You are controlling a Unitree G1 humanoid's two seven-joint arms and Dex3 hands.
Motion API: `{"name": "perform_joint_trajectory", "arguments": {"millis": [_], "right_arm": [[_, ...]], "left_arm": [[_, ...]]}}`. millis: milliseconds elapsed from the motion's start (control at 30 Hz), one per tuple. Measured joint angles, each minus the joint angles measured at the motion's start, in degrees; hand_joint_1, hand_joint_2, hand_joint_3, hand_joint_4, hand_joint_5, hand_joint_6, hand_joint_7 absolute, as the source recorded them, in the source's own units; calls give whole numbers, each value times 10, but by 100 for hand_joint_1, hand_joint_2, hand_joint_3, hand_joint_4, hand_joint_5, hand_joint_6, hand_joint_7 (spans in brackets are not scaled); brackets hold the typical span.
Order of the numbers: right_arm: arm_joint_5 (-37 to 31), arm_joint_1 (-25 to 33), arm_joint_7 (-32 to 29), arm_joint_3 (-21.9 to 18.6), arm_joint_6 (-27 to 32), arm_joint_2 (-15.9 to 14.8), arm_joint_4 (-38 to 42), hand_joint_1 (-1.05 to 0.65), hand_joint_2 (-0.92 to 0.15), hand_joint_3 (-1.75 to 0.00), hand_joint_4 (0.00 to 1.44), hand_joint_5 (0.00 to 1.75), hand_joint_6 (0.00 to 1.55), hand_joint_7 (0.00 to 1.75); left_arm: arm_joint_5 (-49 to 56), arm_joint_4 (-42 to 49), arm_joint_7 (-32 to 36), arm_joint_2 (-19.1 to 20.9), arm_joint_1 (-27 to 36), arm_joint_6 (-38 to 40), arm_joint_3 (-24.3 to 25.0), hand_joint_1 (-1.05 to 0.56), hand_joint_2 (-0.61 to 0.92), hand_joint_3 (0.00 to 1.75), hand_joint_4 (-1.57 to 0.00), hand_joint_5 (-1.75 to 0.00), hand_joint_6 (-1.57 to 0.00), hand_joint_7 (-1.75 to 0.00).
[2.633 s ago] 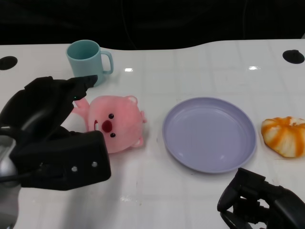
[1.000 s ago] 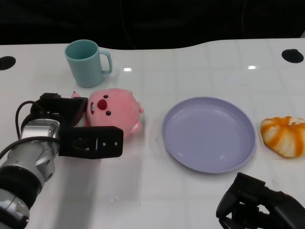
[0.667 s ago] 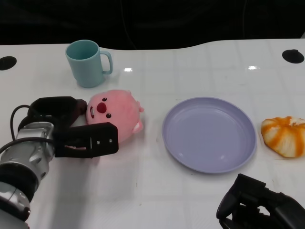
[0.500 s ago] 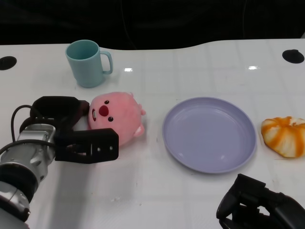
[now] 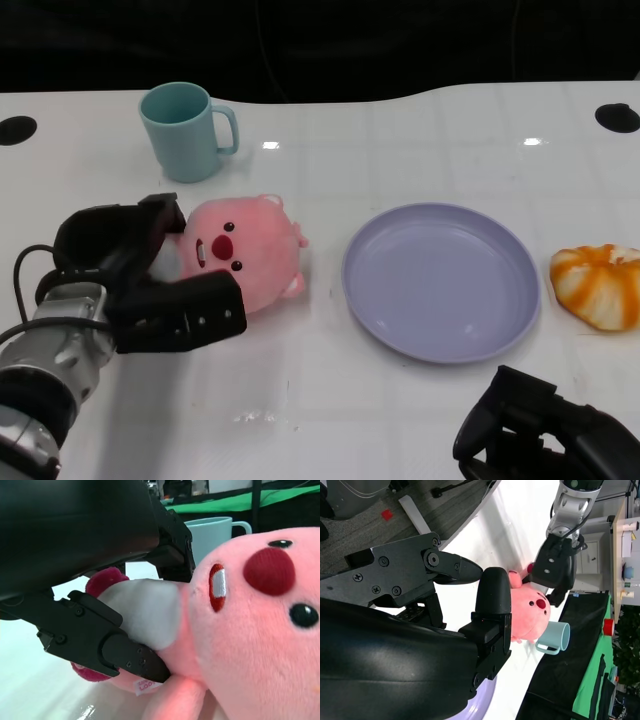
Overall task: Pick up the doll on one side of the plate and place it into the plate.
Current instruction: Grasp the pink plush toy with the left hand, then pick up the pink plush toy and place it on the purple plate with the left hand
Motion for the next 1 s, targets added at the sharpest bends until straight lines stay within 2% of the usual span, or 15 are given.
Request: {"name": "perform_joint_trajectory", "arguments": {"millis": [333,567,833,900,1000], "right_arm": [[1,-6,-5,4,0,3,1,-25,-89,-59,63,175,42,166],[0,-8,-5,6,0,5,1,-25,-89,-59,65,175,43,166],[-4,-6,-5,9,-2,4,2,-24,-89,-59,64,175,43,165],[-4,-5,-5,10,-2,4,2,-23,-89,-60,64,175,43,166],[-6,-5,-6,11,-2,5,2,-23,-88,-60,64,175,43,166]], "left_arm": [[-49,-159,-77,15,57,20,59,-16,53,106,-91,-175,-73,-175],[-59,-253,-110,9,63,56,77,-15,53,103,-94,-175,-75,-175],[-65,-306,-127,-20,63,60,80,-20,38,133,-97,-175,-78,-175],[-62,-314,-132,-32,61,67,78,-20,36,133,-96,-175,-78,-175],[-55,-315,-134,-53,49,75,69,-19,40,125,-96,-175,-75,-175]]}}
